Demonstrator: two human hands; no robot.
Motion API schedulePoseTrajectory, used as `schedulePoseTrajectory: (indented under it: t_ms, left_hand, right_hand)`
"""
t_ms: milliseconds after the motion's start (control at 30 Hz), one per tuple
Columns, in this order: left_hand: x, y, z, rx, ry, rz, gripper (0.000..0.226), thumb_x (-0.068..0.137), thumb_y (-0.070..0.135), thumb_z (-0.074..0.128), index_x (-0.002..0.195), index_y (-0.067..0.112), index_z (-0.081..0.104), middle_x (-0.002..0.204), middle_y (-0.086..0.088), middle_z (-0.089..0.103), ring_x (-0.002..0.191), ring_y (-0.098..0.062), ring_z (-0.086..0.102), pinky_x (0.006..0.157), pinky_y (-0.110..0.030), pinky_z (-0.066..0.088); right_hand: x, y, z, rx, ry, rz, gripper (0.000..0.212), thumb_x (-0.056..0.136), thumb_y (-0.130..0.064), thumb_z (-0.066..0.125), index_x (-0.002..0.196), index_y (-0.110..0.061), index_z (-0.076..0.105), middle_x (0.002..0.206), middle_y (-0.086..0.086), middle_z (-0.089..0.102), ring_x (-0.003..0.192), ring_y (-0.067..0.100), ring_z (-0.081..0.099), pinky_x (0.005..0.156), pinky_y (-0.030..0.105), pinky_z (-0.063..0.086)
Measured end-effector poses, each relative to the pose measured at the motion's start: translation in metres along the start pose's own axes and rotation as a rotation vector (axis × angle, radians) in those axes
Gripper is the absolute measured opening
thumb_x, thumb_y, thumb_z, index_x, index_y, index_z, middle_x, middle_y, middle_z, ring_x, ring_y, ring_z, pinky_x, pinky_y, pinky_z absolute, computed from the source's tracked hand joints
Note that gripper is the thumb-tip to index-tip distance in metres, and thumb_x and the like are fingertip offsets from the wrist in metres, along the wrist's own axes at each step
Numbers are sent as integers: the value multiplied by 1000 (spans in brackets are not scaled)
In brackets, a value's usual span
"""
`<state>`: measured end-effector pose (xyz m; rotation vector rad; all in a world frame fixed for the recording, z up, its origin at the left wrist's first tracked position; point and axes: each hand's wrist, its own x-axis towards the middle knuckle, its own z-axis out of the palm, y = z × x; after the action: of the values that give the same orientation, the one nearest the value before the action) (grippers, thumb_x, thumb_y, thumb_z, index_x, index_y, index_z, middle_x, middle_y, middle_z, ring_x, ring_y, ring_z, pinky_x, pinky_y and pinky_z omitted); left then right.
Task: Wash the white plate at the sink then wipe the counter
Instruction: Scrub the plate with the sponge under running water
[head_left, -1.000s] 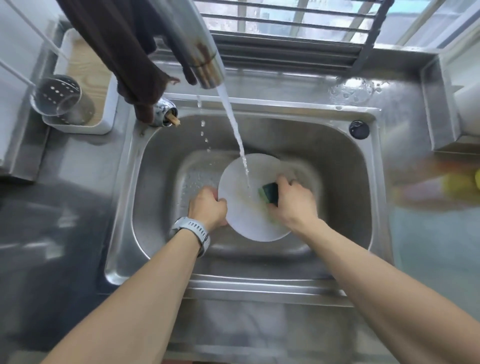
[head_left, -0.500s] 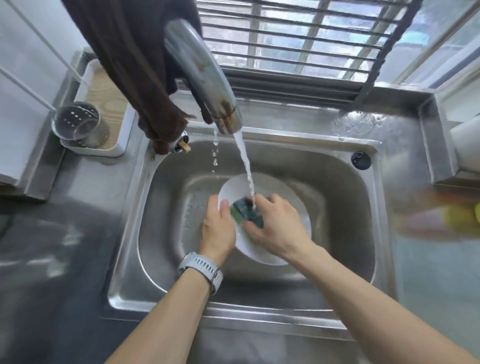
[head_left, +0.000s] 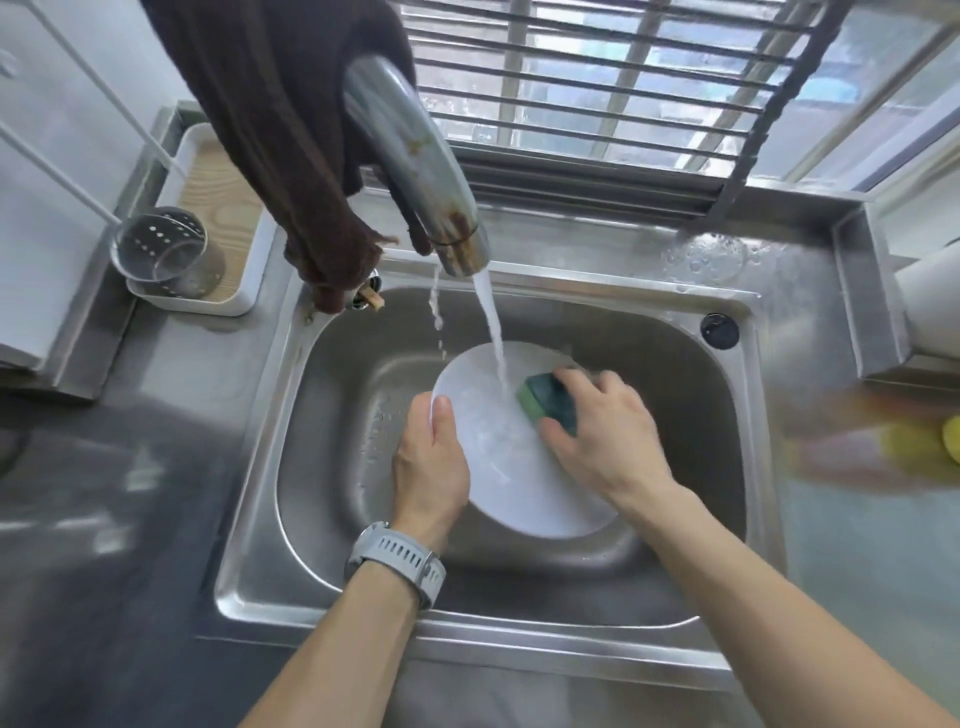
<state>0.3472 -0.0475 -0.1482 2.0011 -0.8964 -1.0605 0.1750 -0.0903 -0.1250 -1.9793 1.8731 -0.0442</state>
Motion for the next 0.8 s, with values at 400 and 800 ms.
schedulePoseTrajectory:
  t_ms: [400, 800]
  left_hand:
    - [-7, 2, -3, 12, -18, -13, 36, 106, 48, 32, 84, 25, 47, 72, 14, 56, 67, -6, 50, 65, -39, 39]
    - [-15, 3, 5, -6, -22, -40, 36, 106, 49, 33, 84, 26, 51, 76, 8, 60, 74, -15, 54, 69, -39, 42]
  right_hand:
    - [-41, 1, 2, 27, 44, -37, 55, 84, -45, 60, 136, -31, 47, 108, 6, 52, 98, 32, 56, 84, 37, 46]
    - [-56, -14, 12, 128, -7, -138, 50, 83, -46, 60, 130, -35, 48, 100, 3, 51, 92, 29, 56, 77, 37, 49]
